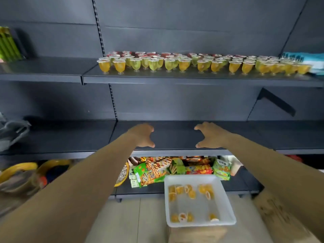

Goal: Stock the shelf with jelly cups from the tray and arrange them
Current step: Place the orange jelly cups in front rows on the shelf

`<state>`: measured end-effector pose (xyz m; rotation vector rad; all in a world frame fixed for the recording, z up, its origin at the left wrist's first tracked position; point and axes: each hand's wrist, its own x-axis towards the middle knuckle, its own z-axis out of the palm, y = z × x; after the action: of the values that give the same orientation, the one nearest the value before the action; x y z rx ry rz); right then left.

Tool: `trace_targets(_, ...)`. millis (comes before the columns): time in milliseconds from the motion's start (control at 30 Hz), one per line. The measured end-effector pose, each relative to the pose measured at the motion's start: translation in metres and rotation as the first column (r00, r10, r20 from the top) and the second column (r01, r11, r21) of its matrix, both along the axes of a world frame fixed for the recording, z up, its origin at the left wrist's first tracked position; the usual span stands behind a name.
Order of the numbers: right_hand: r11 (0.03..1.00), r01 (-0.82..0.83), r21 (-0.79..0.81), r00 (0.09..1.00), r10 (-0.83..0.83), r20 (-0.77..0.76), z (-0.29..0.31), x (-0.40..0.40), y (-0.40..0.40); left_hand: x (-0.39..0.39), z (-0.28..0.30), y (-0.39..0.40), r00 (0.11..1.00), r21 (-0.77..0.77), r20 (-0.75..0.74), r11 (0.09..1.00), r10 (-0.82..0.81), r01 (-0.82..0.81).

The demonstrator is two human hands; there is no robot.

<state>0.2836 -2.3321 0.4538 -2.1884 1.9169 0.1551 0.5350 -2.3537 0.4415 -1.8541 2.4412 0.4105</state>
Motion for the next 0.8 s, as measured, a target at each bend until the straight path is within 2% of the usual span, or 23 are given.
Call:
trace_targets(267, 0.989, 0.067, 0.129, 0.998, -0.068, 0.002, -0.111, -0.063, 0.017, -0.064, -0.123, 0.009, 0.999, 0.213, -0.008, 0.976, -0.052, 0.053)
trace_targets(433, 0.958, 0.096, 0.27, 0.995, -0.102, 0.007, -0.197, -0.108, -0.001, -0.105, -0.219, -0.003, 0.999, 0.401, -0.027, 0.915, -0.019, 0.028)
trace_targets(633, 0.868, 0.086, 0.489, 0.986, -0.146, 0.085, -0.316, -0.175, -0.048, -0.168, -0.344, -0.037, 0.997, 0.571, -0.023, 0.82, 0.075, -0.048)
trace_targets(800, 0.774, 0.053, 0.631, 0.973, -0.182, 0.141, -0.438, -0.226, -0.084, -0.223, -0.462, -0.058, 0.983, 0.666, -0.021, 0.735, 0.184, -0.124)
